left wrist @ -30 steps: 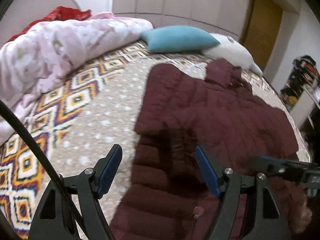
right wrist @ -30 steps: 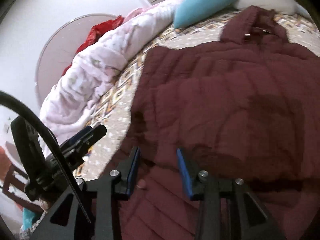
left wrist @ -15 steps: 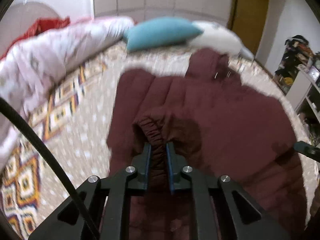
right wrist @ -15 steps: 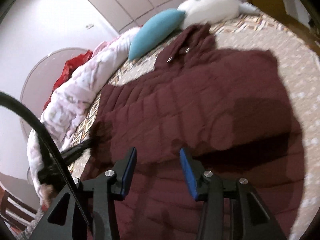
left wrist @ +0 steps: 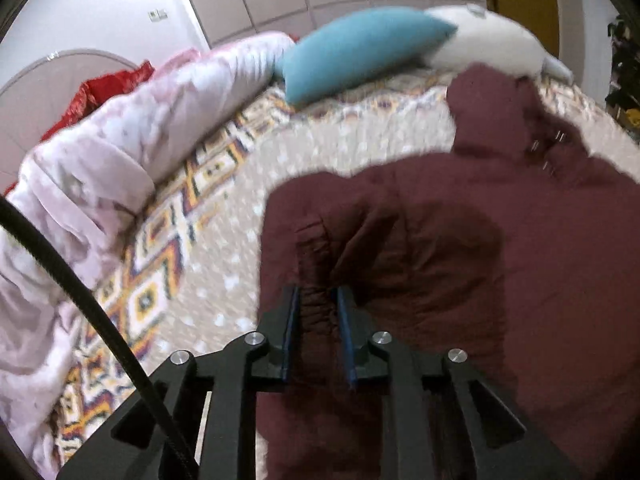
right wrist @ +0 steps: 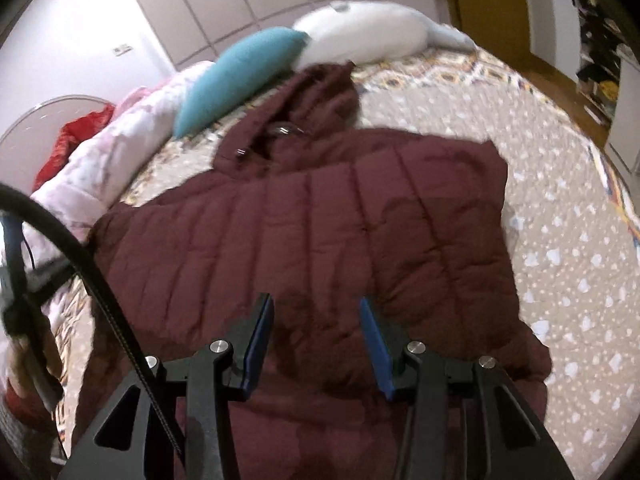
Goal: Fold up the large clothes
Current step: 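Grasp the jacket side edge with the left gripper, then fold the held side edge over the jacket body with the left gripper, release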
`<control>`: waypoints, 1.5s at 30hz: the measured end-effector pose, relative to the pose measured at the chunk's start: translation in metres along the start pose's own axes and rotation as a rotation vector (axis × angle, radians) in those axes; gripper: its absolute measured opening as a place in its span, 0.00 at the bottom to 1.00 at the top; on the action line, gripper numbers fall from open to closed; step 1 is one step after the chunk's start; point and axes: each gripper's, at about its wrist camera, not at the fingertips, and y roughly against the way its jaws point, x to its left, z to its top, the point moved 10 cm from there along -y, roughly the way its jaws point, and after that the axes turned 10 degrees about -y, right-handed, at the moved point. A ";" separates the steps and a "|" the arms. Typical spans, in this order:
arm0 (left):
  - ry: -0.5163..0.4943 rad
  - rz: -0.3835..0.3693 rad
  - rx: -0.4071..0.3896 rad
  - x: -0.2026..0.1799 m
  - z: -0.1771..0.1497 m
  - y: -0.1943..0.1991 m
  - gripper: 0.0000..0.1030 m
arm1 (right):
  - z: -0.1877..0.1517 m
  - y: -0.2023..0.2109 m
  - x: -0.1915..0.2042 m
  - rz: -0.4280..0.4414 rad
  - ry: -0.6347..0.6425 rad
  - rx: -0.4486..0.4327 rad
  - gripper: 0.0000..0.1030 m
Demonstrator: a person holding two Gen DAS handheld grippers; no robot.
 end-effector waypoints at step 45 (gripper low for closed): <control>0.206 -0.216 -0.092 -0.042 -0.088 0.043 0.81 | 0.215 -0.085 0.108 -0.136 -0.005 -0.060 0.60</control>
